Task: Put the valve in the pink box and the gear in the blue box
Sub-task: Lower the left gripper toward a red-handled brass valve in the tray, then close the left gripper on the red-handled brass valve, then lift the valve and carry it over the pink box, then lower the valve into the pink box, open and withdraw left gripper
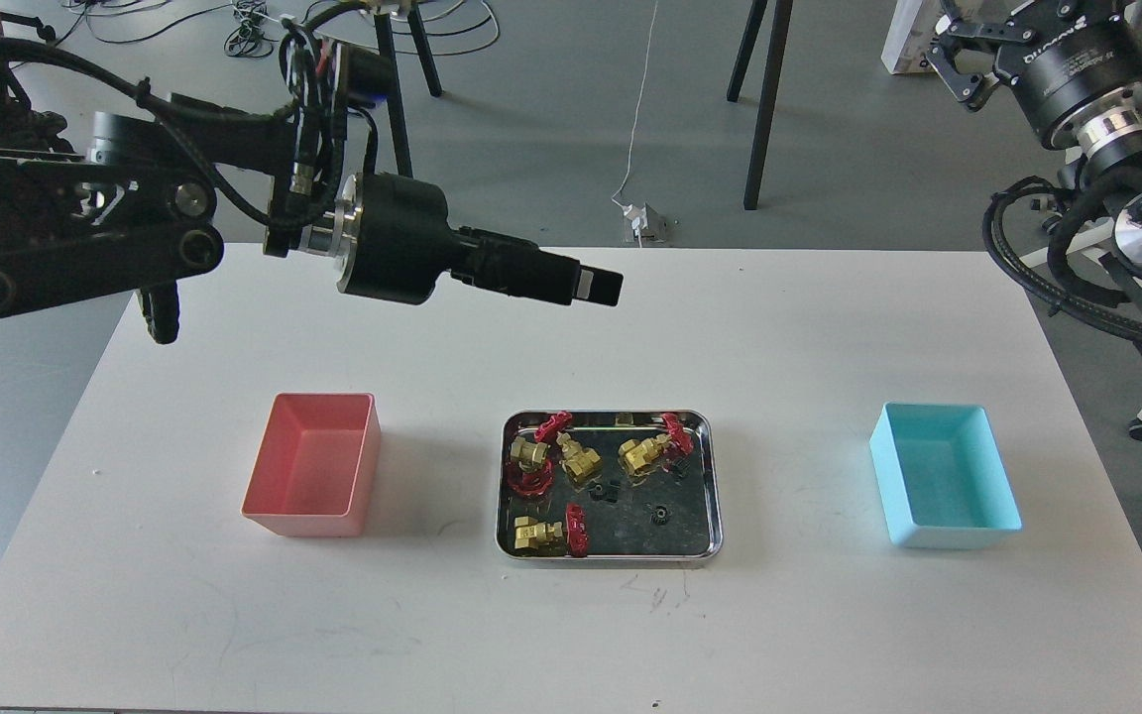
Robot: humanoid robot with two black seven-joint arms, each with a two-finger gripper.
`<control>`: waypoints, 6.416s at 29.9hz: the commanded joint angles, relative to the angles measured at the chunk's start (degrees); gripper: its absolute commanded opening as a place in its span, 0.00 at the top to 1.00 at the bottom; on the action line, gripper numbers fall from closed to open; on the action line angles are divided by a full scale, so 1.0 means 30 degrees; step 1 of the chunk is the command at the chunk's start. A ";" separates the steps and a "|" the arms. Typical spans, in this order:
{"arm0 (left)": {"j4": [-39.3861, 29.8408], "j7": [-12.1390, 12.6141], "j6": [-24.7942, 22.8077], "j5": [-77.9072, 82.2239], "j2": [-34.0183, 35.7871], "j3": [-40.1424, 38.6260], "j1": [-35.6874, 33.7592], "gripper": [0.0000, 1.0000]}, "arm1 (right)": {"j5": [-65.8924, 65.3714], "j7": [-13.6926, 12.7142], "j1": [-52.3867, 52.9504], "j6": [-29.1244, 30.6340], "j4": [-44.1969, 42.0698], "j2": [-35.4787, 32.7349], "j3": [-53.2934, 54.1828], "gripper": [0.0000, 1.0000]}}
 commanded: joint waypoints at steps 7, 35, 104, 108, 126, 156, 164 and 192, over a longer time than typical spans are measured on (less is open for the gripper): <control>0.4285 0.0000 0.6835 0.1768 -0.5783 0.6521 -0.0026 0.01 | 0.0001 0.0001 -0.0098 -0.1398 -0.0260 0.0028 -0.0017 0.00; 1.0383 0.0000 0.7685 0.3057 -0.7045 0.6346 0.7330 0.22 | 0.0001 -0.0057 0.1223 -0.3454 -0.1258 0.1025 -0.0222 0.00; 0.7370 0.0000 0.8066 0.4054 -0.3563 0.4442 0.5782 0.82 | 0.0001 -0.0057 0.0662 -0.4007 -0.1170 0.1200 -0.0016 0.00; 0.5669 0.0000 0.8095 0.4170 -0.1514 0.4208 0.4551 0.82 | 0.0001 -0.0232 0.3442 -0.6203 -0.1287 0.1901 -0.0280 0.00; 0.4317 0.0000 0.8153 0.9737 0.7017 0.2773 0.6683 0.83 | -0.0145 -0.0760 0.4329 -0.6677 -0.2371 0.3691 -0.0427 0.00; 0.8215 0.0000 0.8388 0.9532 0.4205 0.1424 1.0759 0.80 | -0.0116 -0.0731 0.3068 -0.6529 -0.2137 0.3427 -0.0075 0.00; 0.8303 0.0000 0.8418 0.9562 0.4205 0.1249 1.1081 0.73 | -0.0145 -0.0614 0.3097 -0.6471 -0.2107 0.3456 -0.0162 0.00; 0.2681 0.0000 -0.4114 -0.2899 0.6757 -1.8192 1.2162 0.11 | -2.2256 -0.0526 0.5905 -0.3903 0.6258 -0.1077 -1.2021 0.00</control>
